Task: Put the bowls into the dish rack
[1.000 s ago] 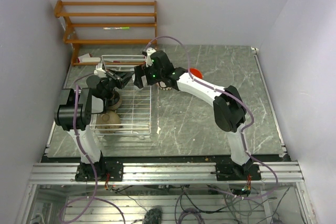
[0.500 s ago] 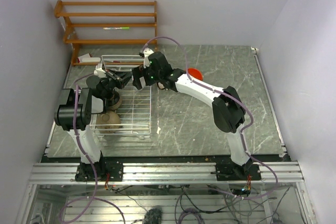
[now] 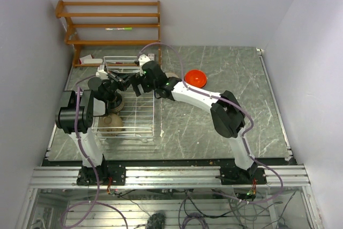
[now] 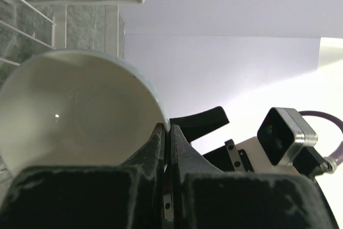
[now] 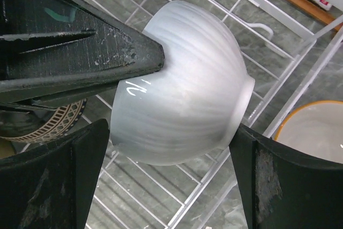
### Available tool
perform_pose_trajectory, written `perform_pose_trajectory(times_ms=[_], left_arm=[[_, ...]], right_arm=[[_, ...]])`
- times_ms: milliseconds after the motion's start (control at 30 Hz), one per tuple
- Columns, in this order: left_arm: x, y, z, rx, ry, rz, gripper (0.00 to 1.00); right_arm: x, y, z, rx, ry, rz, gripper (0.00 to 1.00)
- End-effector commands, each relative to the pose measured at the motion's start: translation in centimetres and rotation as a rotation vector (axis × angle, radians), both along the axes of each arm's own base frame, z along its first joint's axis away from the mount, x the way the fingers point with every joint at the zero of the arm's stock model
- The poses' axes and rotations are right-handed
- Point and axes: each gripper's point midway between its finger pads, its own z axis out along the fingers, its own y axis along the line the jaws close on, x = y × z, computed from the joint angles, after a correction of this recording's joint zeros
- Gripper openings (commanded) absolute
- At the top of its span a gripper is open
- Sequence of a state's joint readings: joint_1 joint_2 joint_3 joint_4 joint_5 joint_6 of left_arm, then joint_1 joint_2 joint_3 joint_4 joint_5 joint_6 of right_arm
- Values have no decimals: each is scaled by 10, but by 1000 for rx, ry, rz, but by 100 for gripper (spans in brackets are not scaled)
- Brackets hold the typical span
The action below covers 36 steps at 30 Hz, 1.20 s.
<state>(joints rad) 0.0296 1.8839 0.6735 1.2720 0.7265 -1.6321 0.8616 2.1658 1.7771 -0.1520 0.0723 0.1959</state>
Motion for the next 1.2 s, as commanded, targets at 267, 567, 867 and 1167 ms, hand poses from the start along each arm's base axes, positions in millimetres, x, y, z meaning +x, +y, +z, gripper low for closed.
perform_pose_trajectory(times_ms=[267, 567, 867, 1167], left_arm=[[-5, 5, 17, -2, -70, -14, 7], [-4, 17, 41, 29, -102, -10, 28], [2, 40, 64, 182, -101, 19, 74], [-8, 107, 79, 518, -3, 187, 99]], right_arm=[[8, -9, 19, -79, -173, -109, 40], [12, -13, 33, -101, -213, -111, 21], [17, -15, 40, -144, -254, -106, 16], [25, -1, 47, -239, -343, -51, 15]])
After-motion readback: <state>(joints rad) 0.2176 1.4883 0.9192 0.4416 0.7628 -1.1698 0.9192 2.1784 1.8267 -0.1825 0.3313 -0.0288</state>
